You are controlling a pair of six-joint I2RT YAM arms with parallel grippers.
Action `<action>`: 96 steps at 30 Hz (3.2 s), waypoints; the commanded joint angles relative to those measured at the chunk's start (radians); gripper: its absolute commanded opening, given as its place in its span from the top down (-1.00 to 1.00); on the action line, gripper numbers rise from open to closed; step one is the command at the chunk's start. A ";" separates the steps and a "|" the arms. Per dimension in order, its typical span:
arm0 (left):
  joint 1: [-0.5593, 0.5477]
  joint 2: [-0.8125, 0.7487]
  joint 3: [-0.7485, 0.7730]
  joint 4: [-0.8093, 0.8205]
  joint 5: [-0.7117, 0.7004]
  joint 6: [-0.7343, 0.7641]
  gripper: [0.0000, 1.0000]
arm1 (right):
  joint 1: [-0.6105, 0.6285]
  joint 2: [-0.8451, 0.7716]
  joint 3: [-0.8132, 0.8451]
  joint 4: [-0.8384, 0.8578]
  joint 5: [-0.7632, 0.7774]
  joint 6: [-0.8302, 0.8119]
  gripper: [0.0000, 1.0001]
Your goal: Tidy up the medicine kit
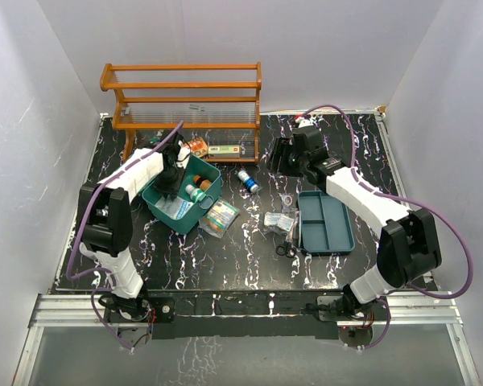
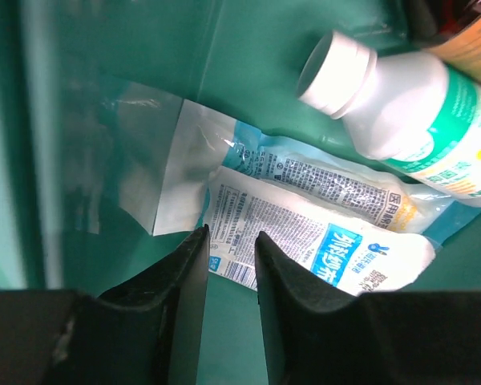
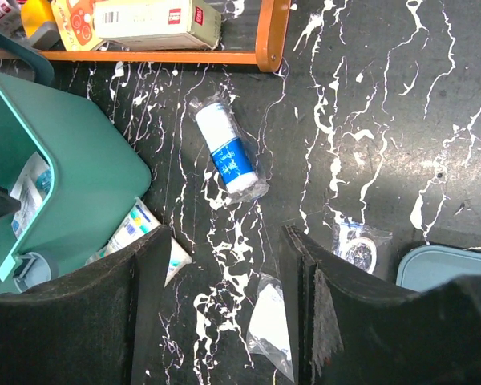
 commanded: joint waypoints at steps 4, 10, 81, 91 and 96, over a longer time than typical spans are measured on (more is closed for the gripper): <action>-0.001 -0.130 0.080 -0.064 0.046 -0.010 0.37 | 0.004 -0.066 -0.023 0.059 -0.033 -0.025 -0.10; -0.001 -0.223 0.084 -0.025 0.212 -0.131 0.20 | 0.043 -0.040 -0.021 0.068 -0.064 -0.020 -0.11; -0.011 -0.424 -0.245 0.350 0.695 -0.442 0.05 | 0.227 -0.088 -0.045 -0.032 0.140 -0.092 1.00; -0.012 -0.530 -0.229 0.533 0.684 -0.465 -0.27 | 0.193 -0.101 0.174 -0.165 0.047 -0.206 1.00; -0.011 -0.528 -0.139 0.547 0.769 -0.411 -0.61 | 0.173 -0.104 0.339 -0.234 -0.023 -0.314 1.00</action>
